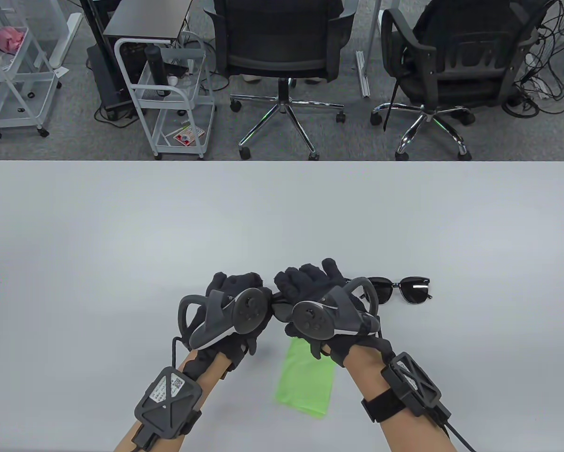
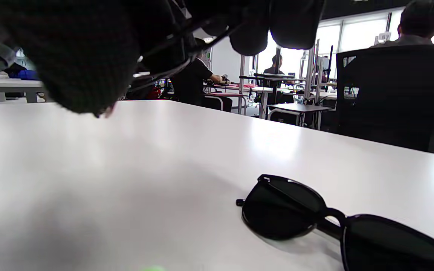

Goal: Dust sunglasses

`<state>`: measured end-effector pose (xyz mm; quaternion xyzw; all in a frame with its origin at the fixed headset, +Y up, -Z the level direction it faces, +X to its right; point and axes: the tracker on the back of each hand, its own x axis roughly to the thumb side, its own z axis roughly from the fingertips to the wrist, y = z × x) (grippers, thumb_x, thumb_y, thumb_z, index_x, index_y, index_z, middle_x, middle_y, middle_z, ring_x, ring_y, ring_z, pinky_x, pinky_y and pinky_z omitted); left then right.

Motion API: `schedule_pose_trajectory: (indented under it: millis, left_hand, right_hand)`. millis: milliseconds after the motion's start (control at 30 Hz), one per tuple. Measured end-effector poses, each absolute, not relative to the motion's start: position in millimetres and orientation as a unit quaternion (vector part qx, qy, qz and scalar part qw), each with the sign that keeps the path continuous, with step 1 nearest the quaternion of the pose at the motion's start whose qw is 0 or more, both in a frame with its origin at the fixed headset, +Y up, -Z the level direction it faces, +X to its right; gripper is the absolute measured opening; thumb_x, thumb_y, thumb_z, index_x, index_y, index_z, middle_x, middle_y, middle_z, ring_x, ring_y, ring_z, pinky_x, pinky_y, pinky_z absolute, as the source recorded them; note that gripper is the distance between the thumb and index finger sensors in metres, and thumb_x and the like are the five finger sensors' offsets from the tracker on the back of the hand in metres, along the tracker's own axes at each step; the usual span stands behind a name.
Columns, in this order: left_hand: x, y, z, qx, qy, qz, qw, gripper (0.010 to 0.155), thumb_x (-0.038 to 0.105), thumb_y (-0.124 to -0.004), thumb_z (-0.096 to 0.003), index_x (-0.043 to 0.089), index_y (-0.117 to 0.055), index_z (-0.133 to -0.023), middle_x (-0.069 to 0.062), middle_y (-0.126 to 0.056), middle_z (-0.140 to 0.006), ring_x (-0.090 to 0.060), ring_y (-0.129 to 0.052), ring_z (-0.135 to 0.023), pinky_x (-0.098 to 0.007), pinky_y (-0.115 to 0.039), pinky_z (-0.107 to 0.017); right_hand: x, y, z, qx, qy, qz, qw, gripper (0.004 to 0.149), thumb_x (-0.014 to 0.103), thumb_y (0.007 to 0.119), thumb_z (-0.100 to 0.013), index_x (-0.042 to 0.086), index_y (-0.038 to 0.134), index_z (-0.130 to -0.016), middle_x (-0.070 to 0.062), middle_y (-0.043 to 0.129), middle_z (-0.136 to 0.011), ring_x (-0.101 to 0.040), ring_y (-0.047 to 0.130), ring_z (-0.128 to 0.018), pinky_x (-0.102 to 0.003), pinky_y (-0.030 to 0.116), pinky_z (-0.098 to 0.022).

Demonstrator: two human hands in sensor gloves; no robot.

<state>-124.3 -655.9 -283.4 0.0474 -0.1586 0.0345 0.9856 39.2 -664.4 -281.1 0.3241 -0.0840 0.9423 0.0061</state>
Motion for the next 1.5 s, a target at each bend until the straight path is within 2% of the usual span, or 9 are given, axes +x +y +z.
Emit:
schedule_pose_trajectory:
  millis: [233,400,567,667,767,833,967,1100,1500]
  left_hand:
    - [-126,-661,-281,0.076,-0.172,0.025,0.982,0.049,0.06,-0.084,-0.0353,0.044,-0.087,-0.081,0.011,-0.081,-0.1,-0.019,-0.091,-0.093,-0.053,-0.063,-0.075]
    - [-127,-673,-281,0.03,-0.186,-0.05,0.981,0.093,0.067,-0.09,-0.0259,0.04,-0.051,-0.106,0.011,-0.059,-0.111,-0.021,-0.078,-0.102,-0.056,-0.056,-0.078]
    - [-124,-675,-283,0.057,-0.195,-0.069,0.977,0.088,0.062,-0.094,-0.0265,0.042,-0.057,-0.104,0.015,-0.072,-0.105,-0.015,-0.089,-0.096,-0.049,-0.064,-0.076]
    - [-128,-677,-286,0.042,-0.185,-0.056,0.98,0.088,0.063,-0.091,-0.0284,0.037,-0.055,-0.105,0.013,-0.072,-0.105,-0.016,-0.09,-0.096,-0.048,-0.066,-0.075]
    - [-142,-678,-294,0.002,-0.162,0.016,0.987,0.088,0.065,-0.086,-0.0302,0.034,-0.053,-0.106,0.01,-0.072,-0.104,-0.017,-0.092,-0.095,-0.047,-0.069,-0.074]
    - [-156,-683,-300,-0.079,-0.151,0.167,0.971,0.089,0.067,-0.082,-0.0323,0.031,-0.051,-0.107,0.01,-0.072,-0.105,-0.017,-0.094,-0.094,-0.047,-0.07,-0.072]
    - [-157,-698,-299,-0.222,-0.167,0.446,0.851,0.09,0.065,-0.079,-0.0372,0.026,-0.043,-0.11,0.002,-0.069,-0.108,-0.025,-0.09,-0.096,-0.051,-0.067,-0.072]
    - [-149,-704,-300,-0.253,-0.19,0.445,0.838,0.092,0.067,-0.075,-0.0376,0.026,-0.037,-0.11,0.006,-0.066,-0.11,-0.022,-0.087,-0.099,-0.051,-0.066,-0.073]
    - [-140,-710,-298,-0.268,-0.211,0.411,0.845,0.089,0.066,-0.078,-0.0358,0.031,-0.042,-0.109,0.008,-0.068,-0.11,-0.022,-0.09,-0.098,-0.05,-0.066,-0.073]
  right_hand:
    - [34,-668,-269,0.33,-0.183,0.924,-0.057,0.088,0.061,0.098,-0.033,0.011,0.07,-0.099,-0.012,0.082,-0.095,-0.037,0.087,-0.08,-0.066,0.061,-0.065]
    - [48,-668,-272,0.299,-0.165,0.94,-0.005,0.087,0.059,0.098,-0.033,0.01,0.07,-0.099,-0.014,0.082,-0.096,-0.039,0.086,-0.081,-0.067,0.06,-0.064]
    - [54,-670,-275,0.29,-0.144,0.946,0.019,0.087,0.057,0.098,-0.034,0.01,0.068,-0.1,-0.014,0.079,-0.098,-0.04,0.084,-0.083,-0.068,0.058,-0.065]
    - [64,-669,-279,0.269,-0.123,0.954,0.057,0.095,0.056,0.095,-0.035,0.008,0.052,-0.106,-0.017,0.066,-0.107,-0.045,0.072,-0.093,-0.07,0.052,-0.065]
    - [85,-667,-284,0.23,-0.133,0.954,0.136,0.099,0.058,0.087,-0.04,0.004,0.037,-0.107,-0.02,0.057,-0.109,-0.049,0.065,-0.095,-0.07,0.05,-0.065]
    - [102,-671,-287,0.201,-0.118,0.951,0.202,0.092,0.057,0.082,-0.043,0.004,0.042,-0.107,-0.021,0.061,-0.108,-0.049,0.067,-0.094,-0.07,0.053,-0.064]
    - [117,-688,-295,0.167,-0.041,0.916,0.363,0.071,0.051,0.078,-0.047,0.007,0.066,-0.102,-0.021,0.07,-0.104,-0.049,0.074,-0.09,-0.07,0.057,-0.062]
    - [107,-700,-299,0.162,0.024,0.856,0.49,0.068,0.046,0.079,-0.048,0.005,0.067,-0.1,-0.024,0.069,-0.103,-0.052,0.072,-0.089,-0.071,0.056,-0.061]
    - [102,-707,-302,0.155,0.067,0.823,0.543,0.043,0.033,0.085,-0.045,0.008,0.086,-0.081,-0.017,0.085,-0.09,-0.045,0.087,-0.079,-0.07,0.061,-0.059]
